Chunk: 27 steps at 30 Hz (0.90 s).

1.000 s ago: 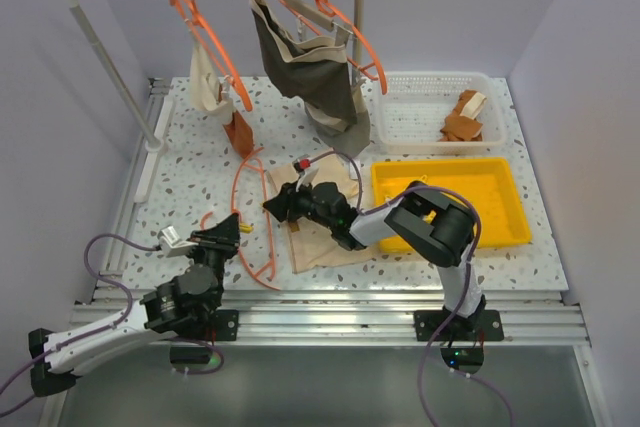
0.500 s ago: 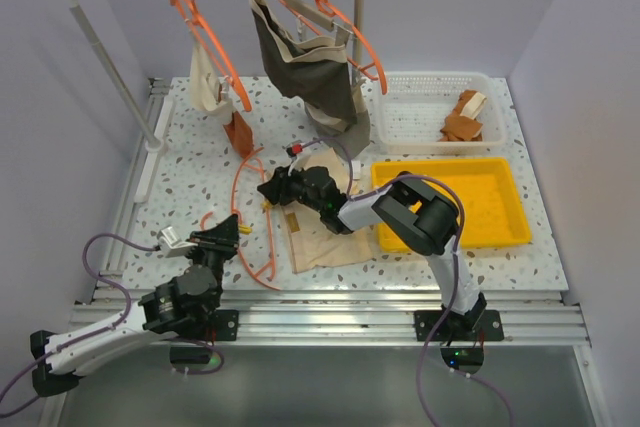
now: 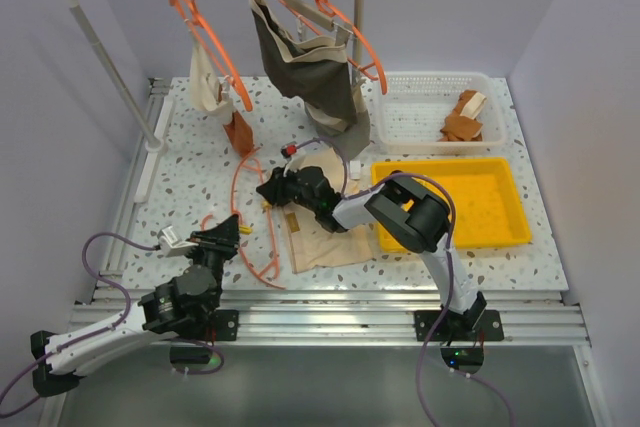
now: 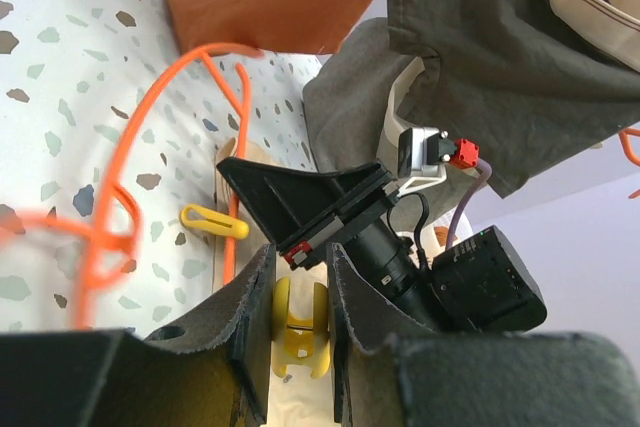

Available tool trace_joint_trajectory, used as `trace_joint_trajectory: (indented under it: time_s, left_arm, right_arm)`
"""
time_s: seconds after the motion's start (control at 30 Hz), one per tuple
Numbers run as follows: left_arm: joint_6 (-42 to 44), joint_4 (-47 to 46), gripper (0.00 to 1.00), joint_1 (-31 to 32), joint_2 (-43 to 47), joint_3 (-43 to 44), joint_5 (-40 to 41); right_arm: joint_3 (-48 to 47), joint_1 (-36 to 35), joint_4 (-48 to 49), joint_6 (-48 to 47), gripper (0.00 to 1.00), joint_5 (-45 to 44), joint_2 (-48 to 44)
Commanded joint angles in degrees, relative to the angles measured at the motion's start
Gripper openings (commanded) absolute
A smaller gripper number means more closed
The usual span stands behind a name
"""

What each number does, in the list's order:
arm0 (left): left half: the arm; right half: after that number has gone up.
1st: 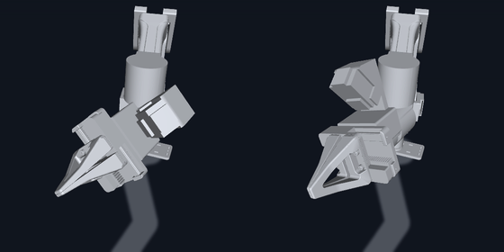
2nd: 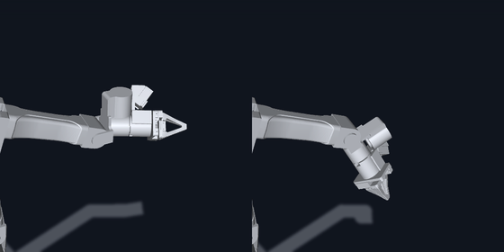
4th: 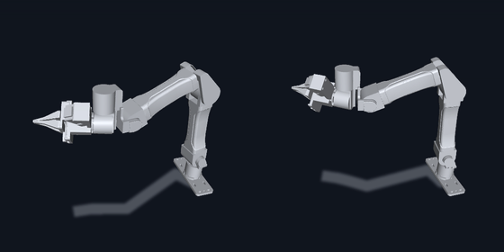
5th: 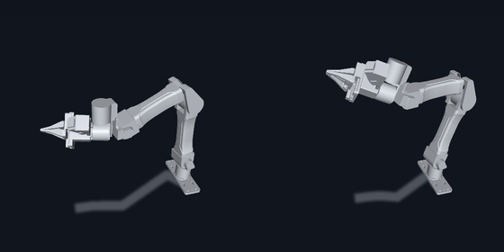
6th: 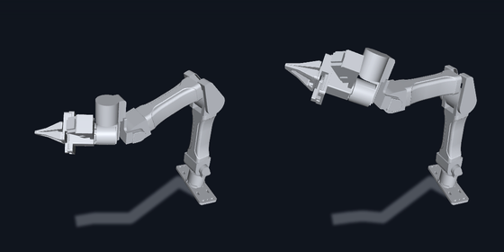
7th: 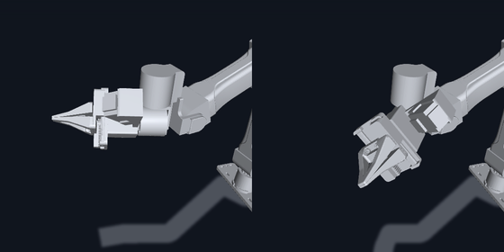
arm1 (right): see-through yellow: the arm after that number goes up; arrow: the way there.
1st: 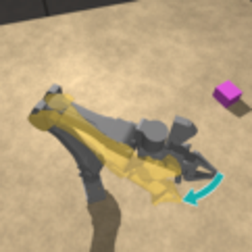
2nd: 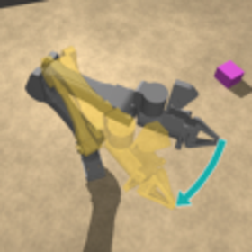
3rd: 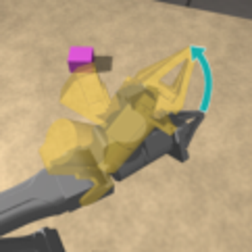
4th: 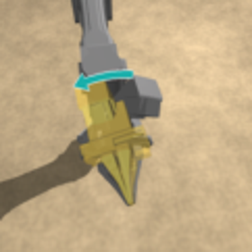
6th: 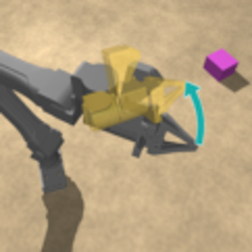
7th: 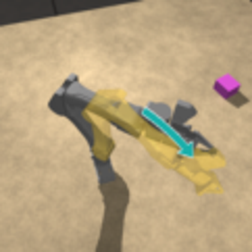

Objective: Clip the underwear to the hanger
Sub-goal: Adjust the hanger at the center of the board.

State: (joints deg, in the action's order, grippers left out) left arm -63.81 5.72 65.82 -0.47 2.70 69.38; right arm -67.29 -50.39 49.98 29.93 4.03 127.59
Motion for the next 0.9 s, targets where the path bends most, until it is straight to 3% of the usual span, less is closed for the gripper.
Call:
trace_joint_trajectory:
  time_s: [0.0,0.33,0.57,0.87]
  left_arm:
    - [1.5,0.61,0.0,0.36,1.7,-7.09,1.46]
    - [2.64,-3.16,0.0,0.36,-1.02,-7.71,0.4]
    - [2.9,-4.75,0.0,0.27,-2.78,-7.8,-0.3]
    - [3.96,-9.05,0.0,0.36,-2.52,-9.64,-2.06]
  right_arm:
    - [-1.88,0.03,-0.67,-0.32,0.16,-1.48,0.47]
    - [0.75,0.03,0.91,5.04,0.01,-12.01,-0.94]
    - [3.56,0.03,-6.55,13.66,0.0,-19.41,-4.71]
    - [14.62,-1.38,-4.1,15.05,0.0,-21.34,-13.15]
